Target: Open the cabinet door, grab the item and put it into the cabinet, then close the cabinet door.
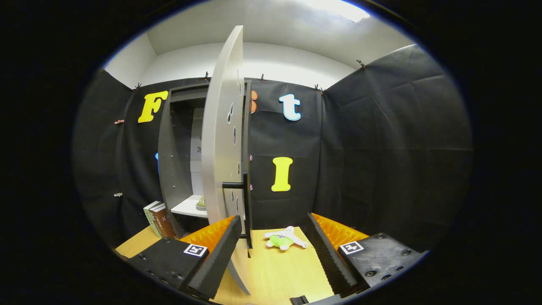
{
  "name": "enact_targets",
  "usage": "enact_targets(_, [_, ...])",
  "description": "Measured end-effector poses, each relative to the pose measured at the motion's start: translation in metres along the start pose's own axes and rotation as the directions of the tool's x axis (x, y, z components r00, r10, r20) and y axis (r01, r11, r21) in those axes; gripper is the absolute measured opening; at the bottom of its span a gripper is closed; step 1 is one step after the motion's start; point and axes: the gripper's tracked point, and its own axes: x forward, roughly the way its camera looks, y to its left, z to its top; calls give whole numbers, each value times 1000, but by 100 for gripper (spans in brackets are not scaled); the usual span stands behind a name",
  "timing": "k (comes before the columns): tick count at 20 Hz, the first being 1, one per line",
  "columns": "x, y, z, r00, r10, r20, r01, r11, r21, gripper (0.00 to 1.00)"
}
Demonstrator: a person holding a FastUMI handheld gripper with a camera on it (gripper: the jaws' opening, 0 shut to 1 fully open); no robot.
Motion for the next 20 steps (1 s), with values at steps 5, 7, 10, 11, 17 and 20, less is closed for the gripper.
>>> enact_targets(5, [19, 5, -6, 999, 47, -19, -47, 999, 21, 97])
enact_targets(7, [20, 9, -6, 998, 59, -23, -58, 998, 34, 95])
enact_targets(10, [21, 14, -6, 998, 61, -26, -60, 997, 46, 95])
enact_targets(11, [21, 19, -7, 998, 64, -29, -63, 997, 50, 95])
enact_targets(17, [18, 62, -11, 996, 85, -37, -83, 995, 51, 95])
enact_targets(20, [19, 91, -13, 996, 79, -47, -76, 995, 66, 95])
